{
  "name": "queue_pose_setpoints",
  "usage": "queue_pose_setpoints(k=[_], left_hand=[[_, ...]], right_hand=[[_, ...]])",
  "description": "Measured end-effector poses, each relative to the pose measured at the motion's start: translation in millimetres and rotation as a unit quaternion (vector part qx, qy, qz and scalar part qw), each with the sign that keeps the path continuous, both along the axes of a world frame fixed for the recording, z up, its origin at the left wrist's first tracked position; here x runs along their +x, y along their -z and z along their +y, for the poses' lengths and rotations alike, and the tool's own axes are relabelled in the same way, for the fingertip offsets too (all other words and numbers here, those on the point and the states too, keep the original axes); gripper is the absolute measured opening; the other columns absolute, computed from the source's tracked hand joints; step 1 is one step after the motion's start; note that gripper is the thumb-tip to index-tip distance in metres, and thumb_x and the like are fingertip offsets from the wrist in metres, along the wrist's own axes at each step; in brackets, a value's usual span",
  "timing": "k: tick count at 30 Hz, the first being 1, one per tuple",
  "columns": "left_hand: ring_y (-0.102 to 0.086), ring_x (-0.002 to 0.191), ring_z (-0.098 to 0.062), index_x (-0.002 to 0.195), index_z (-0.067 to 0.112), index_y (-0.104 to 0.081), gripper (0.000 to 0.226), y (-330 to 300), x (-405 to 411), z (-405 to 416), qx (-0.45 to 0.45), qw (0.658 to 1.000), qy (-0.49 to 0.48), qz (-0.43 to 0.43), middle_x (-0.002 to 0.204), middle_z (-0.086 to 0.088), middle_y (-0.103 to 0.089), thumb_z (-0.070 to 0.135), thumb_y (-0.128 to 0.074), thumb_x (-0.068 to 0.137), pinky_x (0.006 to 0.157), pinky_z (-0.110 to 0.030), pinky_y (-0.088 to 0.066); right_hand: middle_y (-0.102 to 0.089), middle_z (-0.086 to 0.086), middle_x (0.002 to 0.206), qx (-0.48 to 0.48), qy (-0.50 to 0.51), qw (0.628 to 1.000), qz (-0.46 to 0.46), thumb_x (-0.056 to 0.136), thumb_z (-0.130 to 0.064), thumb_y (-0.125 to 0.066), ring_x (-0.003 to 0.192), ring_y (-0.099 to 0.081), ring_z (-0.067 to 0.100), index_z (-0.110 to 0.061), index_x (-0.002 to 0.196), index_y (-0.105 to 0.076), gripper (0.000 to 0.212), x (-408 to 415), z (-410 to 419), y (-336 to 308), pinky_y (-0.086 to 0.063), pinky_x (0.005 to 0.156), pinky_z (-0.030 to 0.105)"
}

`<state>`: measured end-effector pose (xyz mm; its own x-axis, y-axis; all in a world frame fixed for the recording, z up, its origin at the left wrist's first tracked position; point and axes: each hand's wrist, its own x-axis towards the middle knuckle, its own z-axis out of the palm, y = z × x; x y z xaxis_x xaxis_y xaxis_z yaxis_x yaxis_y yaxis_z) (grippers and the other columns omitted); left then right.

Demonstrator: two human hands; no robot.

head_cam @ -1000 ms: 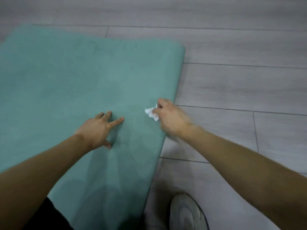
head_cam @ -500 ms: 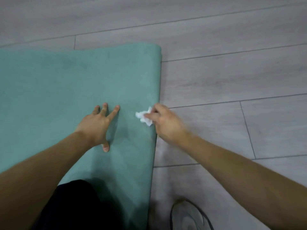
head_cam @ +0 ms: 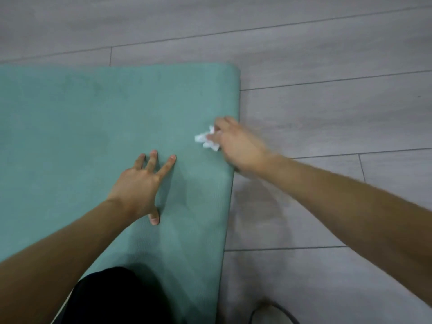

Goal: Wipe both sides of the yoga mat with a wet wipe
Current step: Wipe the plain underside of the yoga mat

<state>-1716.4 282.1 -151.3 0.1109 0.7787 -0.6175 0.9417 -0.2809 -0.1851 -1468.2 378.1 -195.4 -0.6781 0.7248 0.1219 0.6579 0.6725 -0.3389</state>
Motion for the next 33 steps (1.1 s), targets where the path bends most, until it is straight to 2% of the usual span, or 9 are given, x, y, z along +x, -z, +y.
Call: queue_pose_setpoints(k=[3,7,13,15,19,23,26,29,33], left_hand=[[-0.005,0.160,-0.041,0.155,0.036,0.035,0.178,-1,3,-2,-0.001,1.000,-0.011,0.003,0.173,-0.017,0.009,0.060,-0.100,0.041,0.120,-0.049,-0.039],[-0.002,0.159,-0.043,0.156,0.033,0.035,0.176,-2,5,-1,-0.010,1.000,-0.012,0.001,0.172,-0.019,0.012,0.055,-0.101,0.045,0.119,-0.047,-0.040],[-0.003,0.159,-0.043,0.157,0.031,0.034,0.176,0,3,-2,-0.003,1.000,-0.007,-0.002,0.172,-0.019,0.013,0.058,-0.100,0.045,0.118,-0.045,-0.039],[-0.002,0.160,-0.042,0.157,0.032,0.034,0.176,-1,3,-2,-0.003,1.000,-0.009,-0.005,0.172,-0.018,0.013,0.057,-0.100,0.046,0.118,-0.045,-0.039],[-0.001,0.160,-0.042,0.158,0.033,0.033,0.176,-2,5,-2,-0.008,1.000,-0.014,-0.005,0.172,-0.017,0.014,0.055,-0.101,0.045,0.118,-0.046,-0.039],[-0.002,0.160,-0.043,0.158,0.032,0.033,0.176,0,2,-3,-0.009,1.000,-0.012,-0.007,0.172,-0.018,0.013,0.055,-0.101,0.045,0.117,-0.046,-0.040],[-0.002,0.159,-0.043,0.158,0.031,0.033,0.176,2,0,-3,-0.006,1.000,-0.007,-0.009,0.172,-0.018,0.013,0.057,-0.100,0.046,0.117,-0.046,-0.040],[-0.002,0.159,-0.044,0.158,0.031,0.032,0.174,1,0,-2,-0.006,1.000,-0.005,-0.011,0.173,-0.019,0.013,0.056,-0.100,0.047,0.117,-0.045,-0.039],[-0.001,0.159,-0.045,0.159,0.032,0.030,0.174,1,1,-1,-0.007,1.000,-0.010,-0.015,0.172,-0.019,0.013,0.053,-0.101,0.046,0.118,-0.047,-0.039]], right_hand=[[-0.053,0.021,0.123,-0.014,0.078,0.994,-0.079,0.099,-0.003,-0.050,0.117,-0.049,0.040,-0.003,0.120,-0.072,0.030,-3,90,-12,-0.048,0.093,0.052],[-0.055,0.018,0.115,-0.047,0.110,0.991,-0.059,0.099,-0.012,-0.036,0.109,-0.053,0.039,-0.006,0.125,-0.072,0.044,-16,28,-1,-0.046,0.086,0.049],[-0.064,0.003,0.096,-0.121,-0.229,0.965,-0.042,0.095,-0.026,-0.053,0.086,-0.062,0.025,-0.016,0.095,-0.071,0.021,-18,-87,8,-0.049,0.070,0.035],[-0.065,0.009,0.101,-0.064,-0.114,0.991,-0.024,0.101,-0.033,-0.048,0.091,-0.062,0.030,-0.009,0.100,-0.069,0.032,-23,-9,9,-0.049,0.079,0.037],[-0.055,0.025,0.125,-0.037,0.165,0.981,-0.090,0.100,-0.002,-0.055,0.117,-0.054,0.043,0.001,0.121,-0.072,0.027,-7,129,-7,-0.048,0.093,0.044],[-0.058,0.027,0.116,-0.069,0.214,0.974,-0.040,0.102,-0.006,-0.056,0.105,-0.058,0.042,0.001,0.113,-0.069,0.018,-27,81,-6,-0.048,0.083,0.045],[-0.057,0.013,0.087,-0.093,-0.024,0.995,0.035,0.090,-0.013,-0.075,0.075,-0.059,0.033,-0.010,0.091,-0.068,0.008,-35,-33,5,-0.047,0.062,0.037],[-0.057,0.006,0.097,-0.218,-0.317,0.922,-0.032,0.097,-0.018,-0.062,0.089,-0.058,0.028,-0.018,0.107,-0.074,0.016,-34,-86,-8,-0.048,0.070,0.036],[-0.068,0.018,0.101,-0.125,-0.013,0.991,-0.034,0.100,-0.024,-0.069,0.095,-0.066,0.038,-0.006,0.103,-0.072,0.019,-36,47,-9,-0.051,0.081,0.041]])
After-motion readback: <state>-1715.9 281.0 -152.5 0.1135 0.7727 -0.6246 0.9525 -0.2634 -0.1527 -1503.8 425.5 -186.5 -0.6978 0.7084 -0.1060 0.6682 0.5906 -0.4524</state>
